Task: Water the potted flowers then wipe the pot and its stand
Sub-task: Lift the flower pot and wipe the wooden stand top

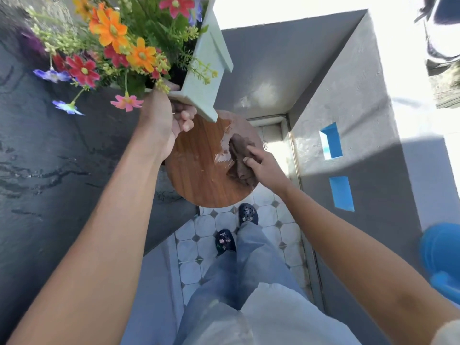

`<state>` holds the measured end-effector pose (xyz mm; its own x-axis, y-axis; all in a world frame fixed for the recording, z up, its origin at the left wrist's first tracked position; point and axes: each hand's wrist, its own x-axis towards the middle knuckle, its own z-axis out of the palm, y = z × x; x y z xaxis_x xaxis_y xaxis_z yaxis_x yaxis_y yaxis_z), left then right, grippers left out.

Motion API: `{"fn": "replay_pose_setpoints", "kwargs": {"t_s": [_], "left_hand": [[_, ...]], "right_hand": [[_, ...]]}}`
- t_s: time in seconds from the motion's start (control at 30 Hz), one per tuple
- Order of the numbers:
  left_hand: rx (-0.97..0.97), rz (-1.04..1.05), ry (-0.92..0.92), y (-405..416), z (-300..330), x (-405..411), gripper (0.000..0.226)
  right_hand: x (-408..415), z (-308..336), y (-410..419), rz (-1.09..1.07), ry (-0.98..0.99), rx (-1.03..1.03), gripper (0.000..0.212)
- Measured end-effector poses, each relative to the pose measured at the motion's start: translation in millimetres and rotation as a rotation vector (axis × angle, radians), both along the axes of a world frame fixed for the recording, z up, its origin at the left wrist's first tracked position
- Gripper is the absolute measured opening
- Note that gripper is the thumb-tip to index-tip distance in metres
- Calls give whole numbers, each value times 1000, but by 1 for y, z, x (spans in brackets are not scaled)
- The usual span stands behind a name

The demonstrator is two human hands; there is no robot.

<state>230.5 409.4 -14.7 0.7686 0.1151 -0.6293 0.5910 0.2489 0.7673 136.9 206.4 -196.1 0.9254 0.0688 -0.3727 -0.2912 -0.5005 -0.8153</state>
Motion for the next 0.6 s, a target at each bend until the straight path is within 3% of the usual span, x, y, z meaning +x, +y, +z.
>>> {"fn": "replay_pose_setpoints", "kwargs": {"t_s": [0.07,0.13,0.23,0.3,0.47,0.6], "left_hand": [[4,-3,3,1,-1,-1,28],[7,-6,6,2,0,-1,28],[15,-13,-7,3,1,0,28],[23,0,-16,4,-1,1,27],[13,1,-28,5,1,5,25],[7,-1,-29,5,3,8,26]], "right_hand": [[8,-6,-16,8,-60,-192,20],[10,-14,-25,-17,-80,-374,30],[2,-14,-20,-170,-106,-362,61],[1,-11,-11,-216,-179,-312,66],[-18,-23,26,-21,-37,-408,70],[-88,-30,88,279,-133,-358,57]]}}
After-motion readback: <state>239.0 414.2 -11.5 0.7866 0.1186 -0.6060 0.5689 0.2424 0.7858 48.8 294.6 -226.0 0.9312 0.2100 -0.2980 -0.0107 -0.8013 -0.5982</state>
